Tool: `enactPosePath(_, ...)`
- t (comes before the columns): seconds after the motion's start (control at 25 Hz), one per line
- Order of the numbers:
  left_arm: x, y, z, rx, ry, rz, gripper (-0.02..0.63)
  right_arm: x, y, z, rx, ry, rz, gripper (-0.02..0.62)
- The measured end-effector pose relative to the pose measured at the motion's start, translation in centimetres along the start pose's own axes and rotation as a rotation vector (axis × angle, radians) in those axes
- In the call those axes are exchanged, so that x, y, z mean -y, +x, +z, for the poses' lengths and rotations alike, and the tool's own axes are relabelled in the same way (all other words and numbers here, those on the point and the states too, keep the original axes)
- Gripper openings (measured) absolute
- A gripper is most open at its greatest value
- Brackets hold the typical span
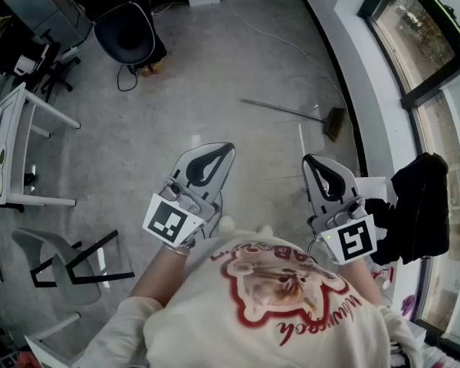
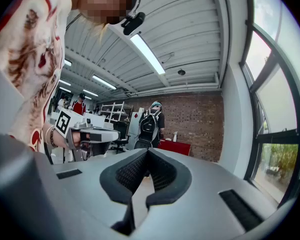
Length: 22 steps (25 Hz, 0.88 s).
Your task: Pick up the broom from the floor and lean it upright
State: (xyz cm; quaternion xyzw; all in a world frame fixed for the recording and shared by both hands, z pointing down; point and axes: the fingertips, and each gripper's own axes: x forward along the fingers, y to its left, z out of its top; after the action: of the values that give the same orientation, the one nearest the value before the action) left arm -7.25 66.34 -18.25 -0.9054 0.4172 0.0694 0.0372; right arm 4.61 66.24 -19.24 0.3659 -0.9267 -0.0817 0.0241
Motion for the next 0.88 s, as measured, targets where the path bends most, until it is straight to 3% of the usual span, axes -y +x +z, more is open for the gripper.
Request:
enactPosePath(0.12, 0.6, 0.7, -0.5, -0.009, -0.010, 0.019, 0.016, 0.5, -1.6, -1.7, -0.036, -0.027, 0.003, 0.025)
enactPosePath(0.4, 2.5, 1.0, -1.1, -0.038, 0.005, 0.002, 0.017, 1.3, -3.3, -3.9, -0.081, 0.056, 0.002, 0.025)
enactPosePath(0.6, 1.8, 0.5, -1.1, -0.039, 0.006, 0.005, 0.017, 1.0, -3.1, -3.3, -0.050, 0.033, -0.018, 0.025)
enactPosePath(0.88, 0.6, -0.7, -0.8, -0.037, 0.026, -0.020, 0.017, 0.4, -1.4, -2.6, 0.009, 0.099, -0.045, 0.025)
